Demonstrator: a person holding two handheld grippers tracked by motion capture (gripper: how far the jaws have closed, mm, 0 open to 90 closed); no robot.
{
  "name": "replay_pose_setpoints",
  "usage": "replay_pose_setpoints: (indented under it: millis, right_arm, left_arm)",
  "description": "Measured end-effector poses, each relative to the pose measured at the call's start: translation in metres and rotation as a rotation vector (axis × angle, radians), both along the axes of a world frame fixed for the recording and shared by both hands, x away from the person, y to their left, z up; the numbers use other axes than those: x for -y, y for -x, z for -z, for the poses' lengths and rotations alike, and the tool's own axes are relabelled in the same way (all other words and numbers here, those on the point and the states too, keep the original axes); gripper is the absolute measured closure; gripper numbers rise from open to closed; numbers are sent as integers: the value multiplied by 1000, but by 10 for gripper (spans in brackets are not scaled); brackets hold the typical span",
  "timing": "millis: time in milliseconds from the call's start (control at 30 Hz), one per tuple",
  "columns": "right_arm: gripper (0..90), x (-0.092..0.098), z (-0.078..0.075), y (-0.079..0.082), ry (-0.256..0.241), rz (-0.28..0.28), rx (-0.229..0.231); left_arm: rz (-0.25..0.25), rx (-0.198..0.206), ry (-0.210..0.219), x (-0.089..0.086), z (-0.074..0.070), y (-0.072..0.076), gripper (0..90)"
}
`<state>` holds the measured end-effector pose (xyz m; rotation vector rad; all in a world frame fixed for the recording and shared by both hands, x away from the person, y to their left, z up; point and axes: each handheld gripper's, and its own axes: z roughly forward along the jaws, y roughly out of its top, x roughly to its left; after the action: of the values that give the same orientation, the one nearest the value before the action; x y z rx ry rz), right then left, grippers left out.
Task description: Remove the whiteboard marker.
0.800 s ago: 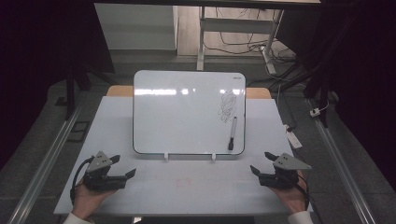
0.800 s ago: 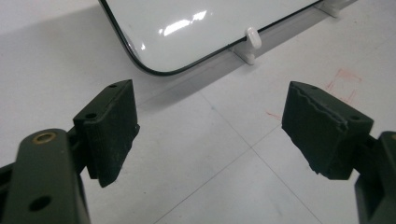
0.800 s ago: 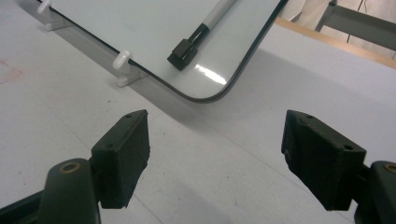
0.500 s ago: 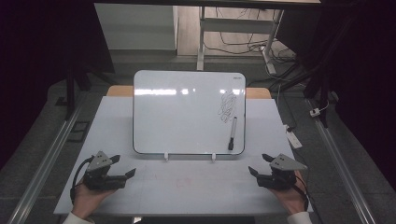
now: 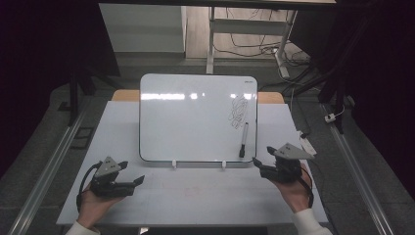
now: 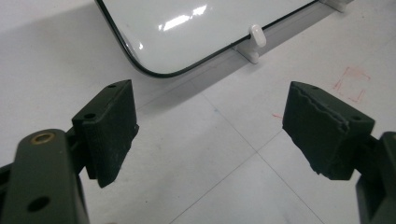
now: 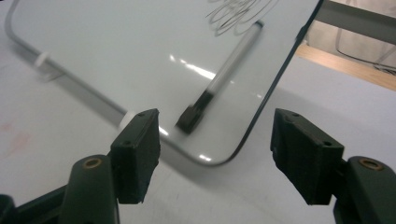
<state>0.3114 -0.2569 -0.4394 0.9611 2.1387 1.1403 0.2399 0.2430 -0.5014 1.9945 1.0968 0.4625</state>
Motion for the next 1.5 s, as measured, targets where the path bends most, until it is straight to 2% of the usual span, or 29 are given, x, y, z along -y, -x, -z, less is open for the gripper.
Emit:
replay_pose_setpoints:
  millis: [133, 200, 233, 267, 467, 600, 667, 800, 900, 933, 1033, 1100, 1233, 1400, 1500]
  right_arm:
    - [403, -18, -11, -20, 4, 79, -25]
    - [434, -27, -14, -32, 4, 110, -37]
    - [434, -27, -14, -32, 4, 110, -37]
    - [475, -35, -16, -44, 12, 149, -48]
    - [611, -54, -11, -72, 0, 225, -101]
    - [669, -64, -7, -82, -2, 265, -118]
    - [700, -69, -5, -86, 17, 304, -117]
    - [721, -74, -4, -90, 14, 353, -122]
    - [733, -77, -3, -90, 11, 369, -119]
    - [751, -82, -2, -90, 4, 394, -113]
    - [787, -88, 0, -88, -5, 391, -104]
    - [806, -90, 0, -87, -36, 386, -111]
    - [808, -92, 3, -82, -41, 393, -78]
    - [809, -83, -1, -72, -85, 356, -51]
    - [809, -73, -4, -64, -137, 327, -37]
  left_arm:
    - [5, 1, -12, 1, 2, 0, 184]
    - [2, 0, -13, 1, 3, 0, 183]
    - [1, -1, -15, 0, 3, 1, 183]
    - [-3, -1, -14, 0, 4, 1, 182]
    - [-12, 0, -18, -2, 6, 1, 183]
    - [-15, 6, -25, -3, 7, 0, 182]
    - [-13, 6, -27, -3, 7, 0, 182]
    - [-10, 17, -28, -4, 7, 2, 183]
    - [-9, 18, -26, -5, 7, 2, 183]
    - [-12, 21, -29, -4, 7, 2, 183]
    - [-12, 30, -32, -4, 6, 3, 184]
    - [-14, 33, -33, -4, 6, 4, 185]
    - [-20, 35, -33, -6, 6, 5, 186]
    - [-27, 36, -35, -7, 7, 5, 188]
    - [-27, 38, -36, -6, 7, 5, 195]
